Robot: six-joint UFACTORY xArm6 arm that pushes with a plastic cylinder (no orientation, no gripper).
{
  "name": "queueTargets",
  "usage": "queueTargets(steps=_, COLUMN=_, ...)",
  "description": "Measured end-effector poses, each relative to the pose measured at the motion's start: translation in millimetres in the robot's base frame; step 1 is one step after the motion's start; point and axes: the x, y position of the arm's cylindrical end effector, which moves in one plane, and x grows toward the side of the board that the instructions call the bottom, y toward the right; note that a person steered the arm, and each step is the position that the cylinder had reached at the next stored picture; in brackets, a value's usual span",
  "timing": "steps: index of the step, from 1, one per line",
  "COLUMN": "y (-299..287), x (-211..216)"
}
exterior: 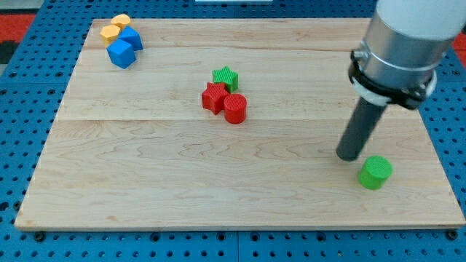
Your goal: Slide the red star and red circle towards green circle
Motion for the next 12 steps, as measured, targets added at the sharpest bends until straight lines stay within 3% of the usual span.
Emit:
queueTargets(steps=1, y=22.8, x=-13.0)
queueTargets(steps=4, y=33.6, x=29.9)
queueTargets(steps=5, y=-1.7, x=-8.9)
queueTargets(steps=7, y=-259.6, x=-39.0)
queueTargets(steps=8, y=-286.6, x=-87.5)
queueTargets(steps=9, y=-248.0, x=-125.0)
queueTargets(steps=10, y=-198.5, x=-82.0)
queueTargets(steps=11, y=-140.3, x=-66.3)
queueTargets(steps=12, y=-166.1, x=-90.7)
